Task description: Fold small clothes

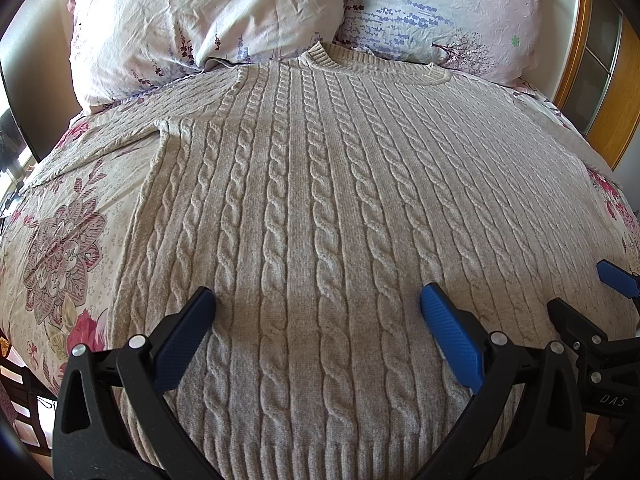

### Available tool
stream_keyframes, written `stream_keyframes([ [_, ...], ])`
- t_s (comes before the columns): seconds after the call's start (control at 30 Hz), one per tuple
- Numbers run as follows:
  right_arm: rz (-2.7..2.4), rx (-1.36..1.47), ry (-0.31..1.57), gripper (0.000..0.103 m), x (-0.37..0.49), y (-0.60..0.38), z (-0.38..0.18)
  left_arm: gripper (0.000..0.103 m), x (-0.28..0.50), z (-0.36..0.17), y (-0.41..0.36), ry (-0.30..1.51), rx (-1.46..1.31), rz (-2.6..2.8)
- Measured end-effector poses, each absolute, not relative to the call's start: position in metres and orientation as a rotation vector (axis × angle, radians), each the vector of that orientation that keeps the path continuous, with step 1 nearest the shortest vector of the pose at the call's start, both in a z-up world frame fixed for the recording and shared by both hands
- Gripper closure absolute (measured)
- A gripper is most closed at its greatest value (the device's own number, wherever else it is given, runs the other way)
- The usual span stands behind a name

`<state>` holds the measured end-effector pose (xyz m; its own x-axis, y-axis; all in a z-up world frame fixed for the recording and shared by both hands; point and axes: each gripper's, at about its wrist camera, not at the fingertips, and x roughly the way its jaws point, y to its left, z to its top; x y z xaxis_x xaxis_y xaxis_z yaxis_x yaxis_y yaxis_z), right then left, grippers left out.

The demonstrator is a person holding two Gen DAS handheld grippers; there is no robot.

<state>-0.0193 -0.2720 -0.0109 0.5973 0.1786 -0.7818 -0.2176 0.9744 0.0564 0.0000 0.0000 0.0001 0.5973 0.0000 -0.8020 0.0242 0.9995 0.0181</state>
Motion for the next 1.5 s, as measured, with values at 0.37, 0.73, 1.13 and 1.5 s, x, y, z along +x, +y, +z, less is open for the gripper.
stream_keyframes([
  [0.37,0.230,-0.047,0.902,0.001,-0.0191,-0.2721,-0.0106,0.002,0.0000,0.0001,0.0000,0.930,0.028,-0.014],
  [0.73,0.230,-0.047,0.903,0.001,-0.0191,-0.2726,-0.0101,0.002,-0.0001,0.0001,0.0000,0.929,0.028,-0.014],
  [1.13,0.231,-0.047,0.903,0.001,-0.0193,-0.2723,-0.0097,0.002,-0.0001,0.0001,0.0000,0.929,0.028,-0.014],
  [1.5,0.240,-0.054,0.908,0.001,-0.0179,-0.2726,-0.0085,0.002,-0.0001,0.0001,0.0000,0.928,0.028,-0.014],
])
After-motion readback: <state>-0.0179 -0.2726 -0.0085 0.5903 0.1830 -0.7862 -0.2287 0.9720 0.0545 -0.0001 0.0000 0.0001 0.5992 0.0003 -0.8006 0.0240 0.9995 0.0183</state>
